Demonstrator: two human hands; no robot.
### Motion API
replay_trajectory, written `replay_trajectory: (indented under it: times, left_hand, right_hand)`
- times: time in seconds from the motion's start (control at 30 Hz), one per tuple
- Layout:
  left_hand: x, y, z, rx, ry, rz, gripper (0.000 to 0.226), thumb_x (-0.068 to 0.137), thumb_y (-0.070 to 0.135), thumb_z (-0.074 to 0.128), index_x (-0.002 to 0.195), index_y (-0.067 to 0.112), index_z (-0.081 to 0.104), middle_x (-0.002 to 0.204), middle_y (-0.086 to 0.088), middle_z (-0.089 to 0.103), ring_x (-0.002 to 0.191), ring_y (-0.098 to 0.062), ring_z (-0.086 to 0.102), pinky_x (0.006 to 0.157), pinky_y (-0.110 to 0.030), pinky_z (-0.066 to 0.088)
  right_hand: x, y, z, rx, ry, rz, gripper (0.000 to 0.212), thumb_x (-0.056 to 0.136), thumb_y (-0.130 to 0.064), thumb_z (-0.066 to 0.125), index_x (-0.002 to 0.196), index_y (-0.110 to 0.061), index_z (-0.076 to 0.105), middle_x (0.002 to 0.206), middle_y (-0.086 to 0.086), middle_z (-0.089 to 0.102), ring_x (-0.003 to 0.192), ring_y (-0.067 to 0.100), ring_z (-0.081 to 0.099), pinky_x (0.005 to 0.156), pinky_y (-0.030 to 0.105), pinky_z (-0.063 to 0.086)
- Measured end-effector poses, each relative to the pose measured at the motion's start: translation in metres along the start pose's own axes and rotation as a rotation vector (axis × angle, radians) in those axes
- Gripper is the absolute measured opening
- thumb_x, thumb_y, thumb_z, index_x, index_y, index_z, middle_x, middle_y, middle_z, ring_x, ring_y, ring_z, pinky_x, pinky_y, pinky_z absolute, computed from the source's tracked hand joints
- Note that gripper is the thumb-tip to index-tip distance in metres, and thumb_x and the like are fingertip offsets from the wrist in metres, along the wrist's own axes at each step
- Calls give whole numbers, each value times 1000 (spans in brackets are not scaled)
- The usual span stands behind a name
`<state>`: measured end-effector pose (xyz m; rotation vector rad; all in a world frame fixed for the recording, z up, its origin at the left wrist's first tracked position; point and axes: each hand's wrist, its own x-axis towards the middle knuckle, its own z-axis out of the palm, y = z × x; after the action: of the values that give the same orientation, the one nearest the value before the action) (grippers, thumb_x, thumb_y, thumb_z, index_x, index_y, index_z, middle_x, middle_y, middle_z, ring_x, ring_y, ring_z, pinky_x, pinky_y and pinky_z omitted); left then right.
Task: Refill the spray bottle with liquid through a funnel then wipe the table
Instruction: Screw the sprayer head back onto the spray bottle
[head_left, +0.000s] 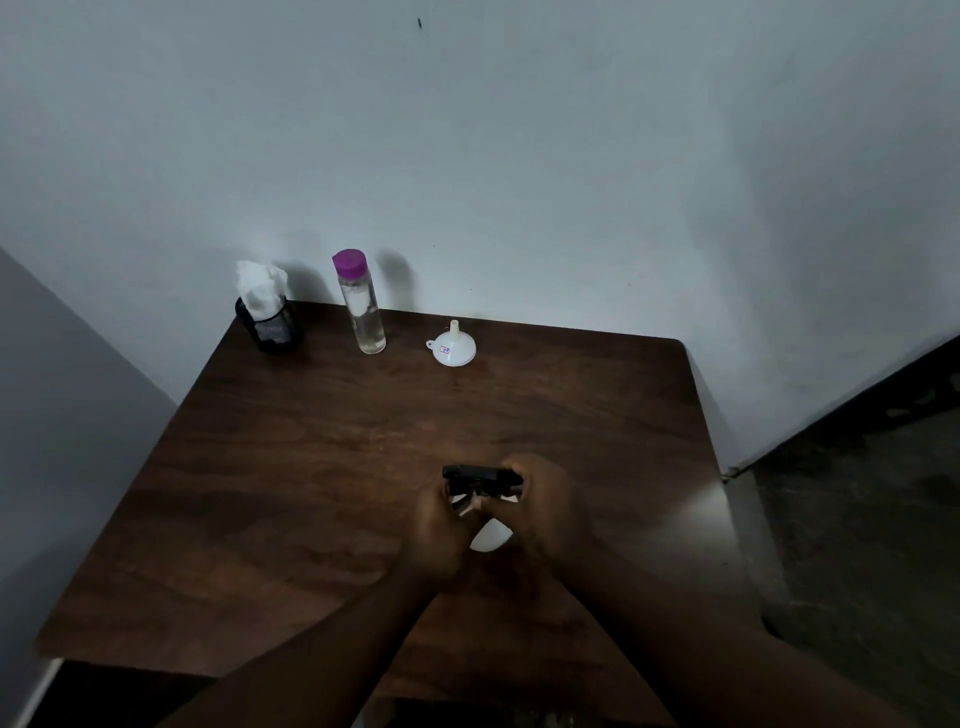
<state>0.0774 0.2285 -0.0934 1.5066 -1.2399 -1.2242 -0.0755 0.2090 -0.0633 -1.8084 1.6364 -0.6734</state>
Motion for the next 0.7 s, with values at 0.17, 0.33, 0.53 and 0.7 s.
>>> replay_trajectory:
  times: [0.17, 0.33, 0.53, 0.7]
  left_hand:
    - [-5, -6, 4, -43, 3, -27, 29, 90, 12, 74, 117, 17, 66, 111, 4, 74, 108, -15, 71, 87, -31, 59]
    - [-27, -19, 3, 54, 102, 59, 115, 68, 45, 91, 158, 35, 19, 155, 20, 36, 135, 7, 41, 106, -19, 40]
    - [-31, -28, 2, 427, -12, -111, 71, 75, 44, 83, 133, 18, 53, 121, 7, 60, 110, -8, 58, 93, -15, 45]
    - [-45, -44, -21, 591, 73, 4, 98, 73, 60, 77, 149, 12, 38, 143, -5, 48, 130, -21, 50, 112, -36, 42]
  right_hand:
    - [-7, 2, 5, 15, 40, 13, 26, 75, -43, 79, 81, -40, 54, 79, -20, 56, 79, -3, 56, 66, 19, 45]
    - [-18, -10, 3, 73, 97, 112, 32, 71, -52, 79, 77, -33, 55, 77, -10, 61, 71, 4, 58, 61, 28, 50]
    - [-26, -42, 15, 61, 103, 153, 42, 69, -57, 80, 76, -27, 52, 72, -6, 58, 66, 7, 55, 56, 24, 44]
    - [-24, -64, 44, 44, 105, 163, 44, 68, -60, 78, 72, -27, 49, 68, -5, 58, 63, 9, 57, 58, 34, 53]
